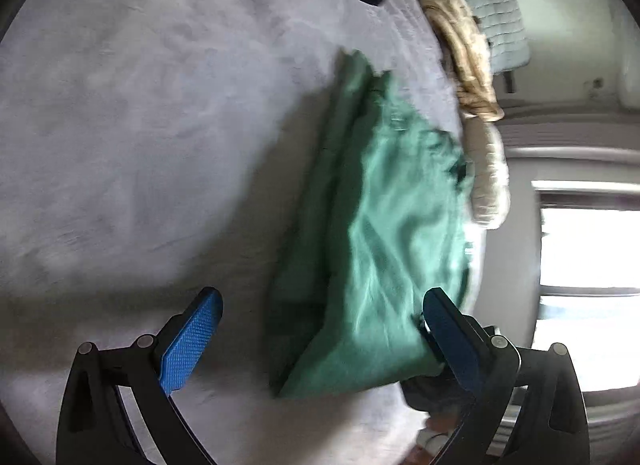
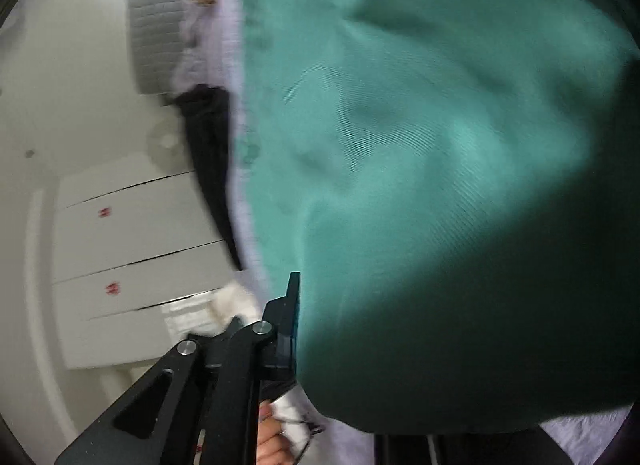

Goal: Fold large clothes

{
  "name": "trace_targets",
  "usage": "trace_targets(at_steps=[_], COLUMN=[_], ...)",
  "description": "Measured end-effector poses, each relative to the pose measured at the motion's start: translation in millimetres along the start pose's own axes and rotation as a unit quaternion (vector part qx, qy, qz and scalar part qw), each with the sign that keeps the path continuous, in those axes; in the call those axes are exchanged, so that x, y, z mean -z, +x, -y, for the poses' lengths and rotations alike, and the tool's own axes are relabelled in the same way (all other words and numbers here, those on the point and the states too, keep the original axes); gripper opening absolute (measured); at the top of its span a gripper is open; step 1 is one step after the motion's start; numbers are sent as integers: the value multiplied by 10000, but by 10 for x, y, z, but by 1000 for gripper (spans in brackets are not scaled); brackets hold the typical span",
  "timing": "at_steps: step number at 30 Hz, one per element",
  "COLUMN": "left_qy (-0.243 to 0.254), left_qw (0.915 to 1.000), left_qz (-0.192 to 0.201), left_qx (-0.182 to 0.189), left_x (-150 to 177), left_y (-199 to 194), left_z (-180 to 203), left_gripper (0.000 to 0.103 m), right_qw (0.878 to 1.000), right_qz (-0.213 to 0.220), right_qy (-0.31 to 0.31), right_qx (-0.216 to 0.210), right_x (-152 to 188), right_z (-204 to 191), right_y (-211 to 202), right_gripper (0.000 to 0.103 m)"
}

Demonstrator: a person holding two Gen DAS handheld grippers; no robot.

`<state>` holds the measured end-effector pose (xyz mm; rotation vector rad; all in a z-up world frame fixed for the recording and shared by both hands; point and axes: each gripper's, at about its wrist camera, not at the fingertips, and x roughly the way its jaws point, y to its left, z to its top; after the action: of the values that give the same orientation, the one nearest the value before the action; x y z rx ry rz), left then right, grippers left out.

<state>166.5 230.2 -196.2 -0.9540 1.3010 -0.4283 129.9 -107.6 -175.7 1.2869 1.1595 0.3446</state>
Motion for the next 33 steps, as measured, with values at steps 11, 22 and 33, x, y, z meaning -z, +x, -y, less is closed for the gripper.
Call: trace_targets(at_steps=[11,22,33], left_qy=[445,769,1593], left_qw=[9893,9918,9843], left_qz=[-1059,-1011,-301], left_qx=[895,-167,-695], left_x=[-461,-350,-167], left_y=[728,1024,622], left_z=[420,548,858], left_gripper=[101,93,16], right_qw=[9976,9808,9284], right_qz=[-55,-1244,-197], right_qy=[-360,-952,-2571], right_qx=[-595,1165,2676], right_x=[-51,177,-456], right_z=[-347,-142,-540], right_y=[-133,-152,-565], right_gripper=[13,57,2])
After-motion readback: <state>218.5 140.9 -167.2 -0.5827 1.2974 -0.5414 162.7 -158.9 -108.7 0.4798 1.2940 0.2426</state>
